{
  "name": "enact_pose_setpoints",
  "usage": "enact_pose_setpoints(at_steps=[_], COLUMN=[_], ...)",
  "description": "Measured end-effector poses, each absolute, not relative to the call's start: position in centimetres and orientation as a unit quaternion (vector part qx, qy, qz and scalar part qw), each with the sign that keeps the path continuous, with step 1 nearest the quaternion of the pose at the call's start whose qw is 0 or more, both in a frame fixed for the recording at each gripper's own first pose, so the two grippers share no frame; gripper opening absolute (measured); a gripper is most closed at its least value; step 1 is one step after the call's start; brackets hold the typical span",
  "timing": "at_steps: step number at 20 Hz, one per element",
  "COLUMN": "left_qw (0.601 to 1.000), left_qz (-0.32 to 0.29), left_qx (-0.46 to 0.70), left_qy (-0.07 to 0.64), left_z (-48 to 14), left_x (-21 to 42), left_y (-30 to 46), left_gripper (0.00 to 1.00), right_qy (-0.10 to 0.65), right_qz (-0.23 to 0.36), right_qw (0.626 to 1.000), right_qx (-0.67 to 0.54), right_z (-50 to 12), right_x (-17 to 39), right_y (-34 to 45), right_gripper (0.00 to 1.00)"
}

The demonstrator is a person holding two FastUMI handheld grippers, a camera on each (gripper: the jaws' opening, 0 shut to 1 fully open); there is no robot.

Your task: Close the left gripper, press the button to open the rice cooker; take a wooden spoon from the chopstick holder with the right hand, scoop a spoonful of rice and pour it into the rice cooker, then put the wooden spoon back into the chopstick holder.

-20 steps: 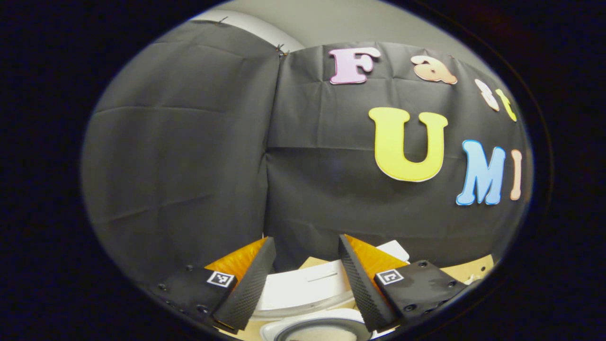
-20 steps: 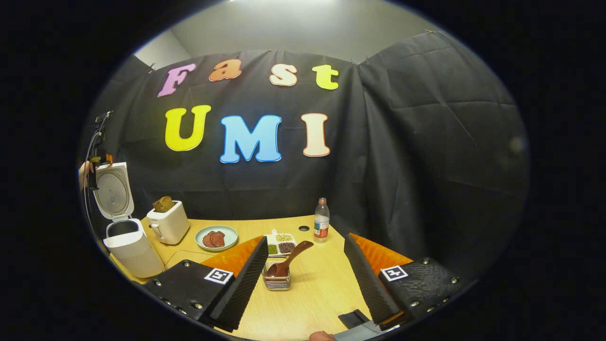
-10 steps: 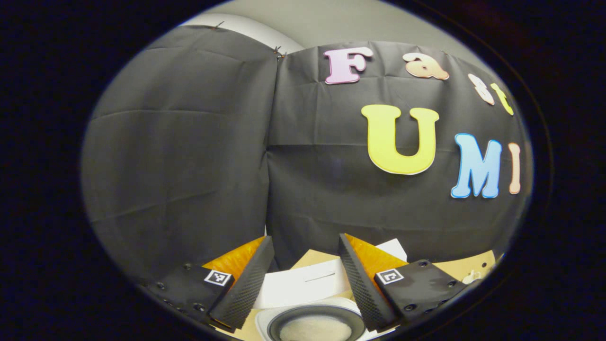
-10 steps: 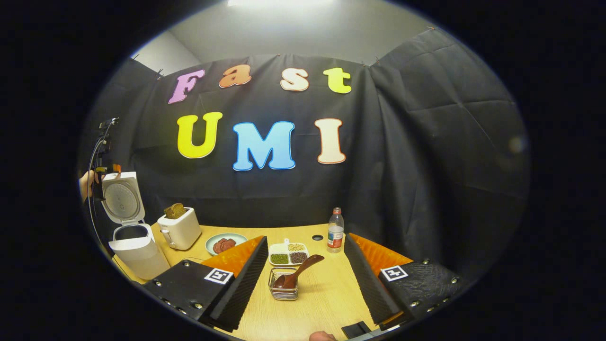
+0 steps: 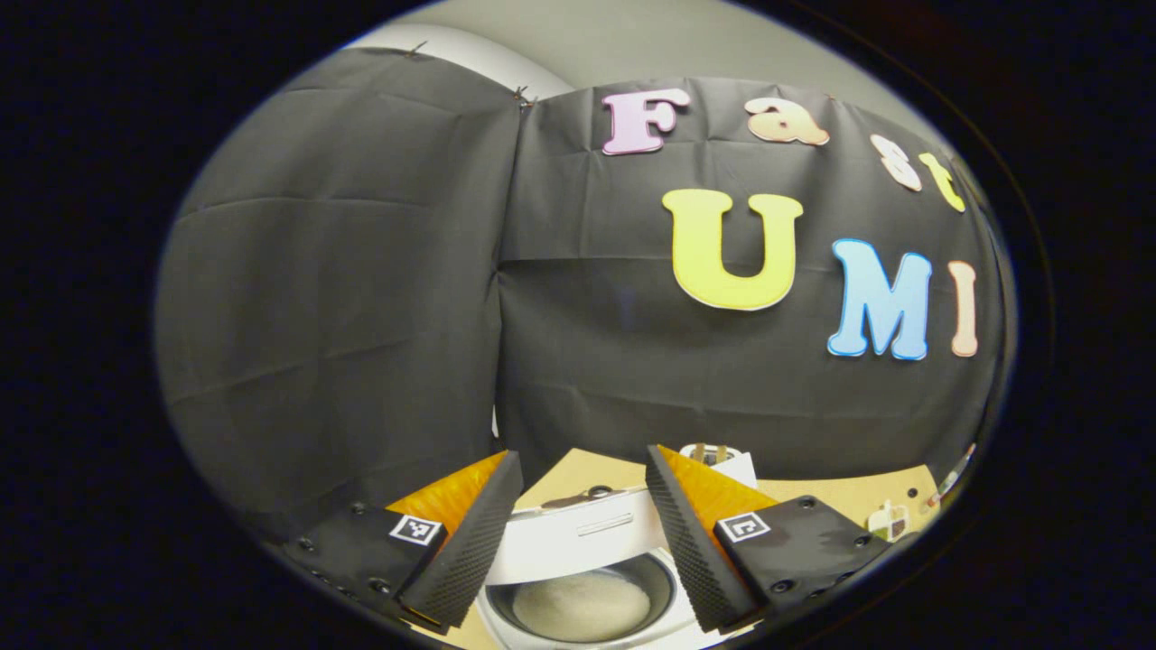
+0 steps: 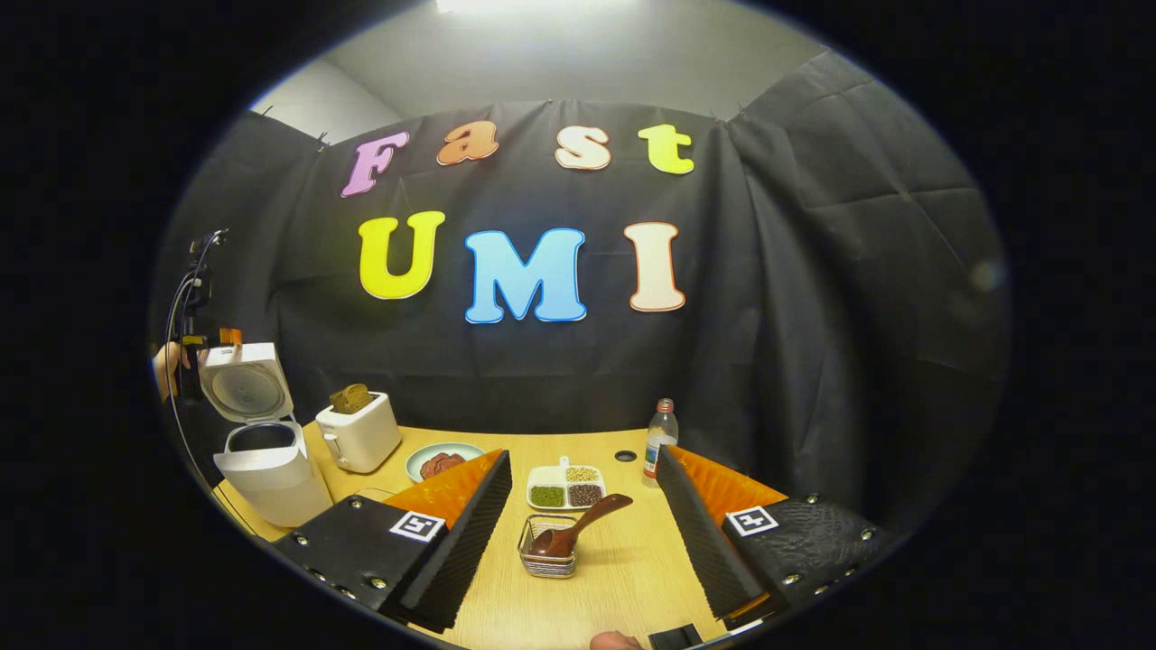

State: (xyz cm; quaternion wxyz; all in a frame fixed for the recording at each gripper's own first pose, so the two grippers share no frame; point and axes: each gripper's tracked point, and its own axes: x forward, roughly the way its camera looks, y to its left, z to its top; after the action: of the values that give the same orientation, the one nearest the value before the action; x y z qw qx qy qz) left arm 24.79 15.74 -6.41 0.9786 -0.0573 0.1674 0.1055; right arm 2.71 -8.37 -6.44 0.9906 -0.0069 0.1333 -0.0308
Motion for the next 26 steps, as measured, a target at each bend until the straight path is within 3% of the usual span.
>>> enact_pose_setpoints(at_steps=[9, 26], left_qw=[0.975, 0.962], left_qz=[0.081, 0.056], left_qx=[-0.07, -0.045], left_qy=[0.196, 0.265], left_z=[-11.0, -19.6], left_x=[19.8, 14.7], left_y=[11.6, 8.0], left_gripper=[0.96, 0.96], right_qy=[0.135, 0.147], right_qz=[0.0, 0.003], right_qw=[0.991, 0.989], right_qx=[-0.011, -0.015], right_z=[-6.5, -7.1], right_x=[3.3, 2.8], right_y=[-7.4, -7.0], right_gripper=[0.98, 0.98])
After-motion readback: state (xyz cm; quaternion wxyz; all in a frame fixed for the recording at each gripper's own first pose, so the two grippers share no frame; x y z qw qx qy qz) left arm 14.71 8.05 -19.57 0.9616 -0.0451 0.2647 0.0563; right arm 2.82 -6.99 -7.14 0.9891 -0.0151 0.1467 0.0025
